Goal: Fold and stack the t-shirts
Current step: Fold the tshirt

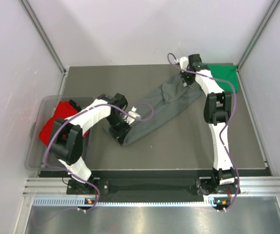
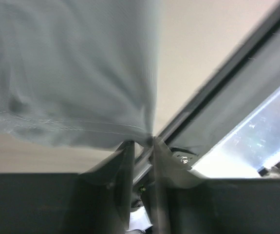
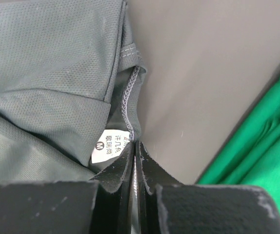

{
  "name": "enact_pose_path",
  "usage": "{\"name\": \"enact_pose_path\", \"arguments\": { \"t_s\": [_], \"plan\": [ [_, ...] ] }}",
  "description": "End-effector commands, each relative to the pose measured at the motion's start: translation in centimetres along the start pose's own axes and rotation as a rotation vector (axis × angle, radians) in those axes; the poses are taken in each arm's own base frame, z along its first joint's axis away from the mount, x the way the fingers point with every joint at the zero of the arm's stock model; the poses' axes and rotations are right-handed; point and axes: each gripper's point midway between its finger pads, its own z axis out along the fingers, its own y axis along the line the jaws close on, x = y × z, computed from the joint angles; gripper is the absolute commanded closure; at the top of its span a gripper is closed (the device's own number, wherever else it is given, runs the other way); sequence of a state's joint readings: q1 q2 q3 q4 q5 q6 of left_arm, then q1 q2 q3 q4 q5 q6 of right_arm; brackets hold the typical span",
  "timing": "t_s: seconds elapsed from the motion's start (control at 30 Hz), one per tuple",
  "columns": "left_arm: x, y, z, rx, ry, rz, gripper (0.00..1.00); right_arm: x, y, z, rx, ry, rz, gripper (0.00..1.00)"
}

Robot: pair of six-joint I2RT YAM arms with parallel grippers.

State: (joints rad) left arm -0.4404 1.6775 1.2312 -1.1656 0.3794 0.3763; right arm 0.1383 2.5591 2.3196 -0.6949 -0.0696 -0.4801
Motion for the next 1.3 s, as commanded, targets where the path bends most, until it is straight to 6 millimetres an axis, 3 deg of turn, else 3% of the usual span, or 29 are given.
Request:
{"name": "enact_pose_path", "arguments": {
  "t_s": [0.0,0.07,0.3,0.47,0.53,0.6,0.77,1.07,1.27],
  "plan": [
    [0.3,-4.2,0.3,0.149,0.033,0.084,0.69,-1.7,0.4,2.8,0.040,-0.061,-0.039,0.98],
    [-0.3,-5.2,-0.1,0.155,0.030,0.136,0.62,-2.8,0.2,3.0,0.063,-0.086,-0.058,0.98],
    [-2.6,-5.4,-0.8,0.139,0.008,0.190,0.61,-6.5,-0.4,2.8,0.130,-0.206,-0.102,0.97],
    [-2.3,-7.0,2.0,0.130,0.100,0.256,0.61,-8.6,-0.3,3.1,0.195,-0.256,-0.158,0.97],
    [-2.3,-6.4,3.4,0.080,0.133,0.267,0.60,-9.1,-0.3,3.1,0.211,-0.270,-0.166,1.00],
    [-2.2,-6.1,4.7,0.043,0.159,0.269,0.51,-9.4,-0.1,3.0,0.210,-0.278,-0.168,1.00],
    [-4.5,-3.8,5.6,-0.097,0.084,0.292,0.46,-9.1,0.1,3.0,0.201,-0.271,-0.163,1.00],
    [-5.0,-1.7,7.2,-0.183,0.078,0.273,0.46,-8.7,0.6,2.8,0.187,-0.263,-0.158,1.00],
    [-4.5,-2.4,7.8,-0.152,0.105,0.273,0.51,-8.6,0.3,2.9,0.192,-0.262,-0.158,1.00]
  ]
}}
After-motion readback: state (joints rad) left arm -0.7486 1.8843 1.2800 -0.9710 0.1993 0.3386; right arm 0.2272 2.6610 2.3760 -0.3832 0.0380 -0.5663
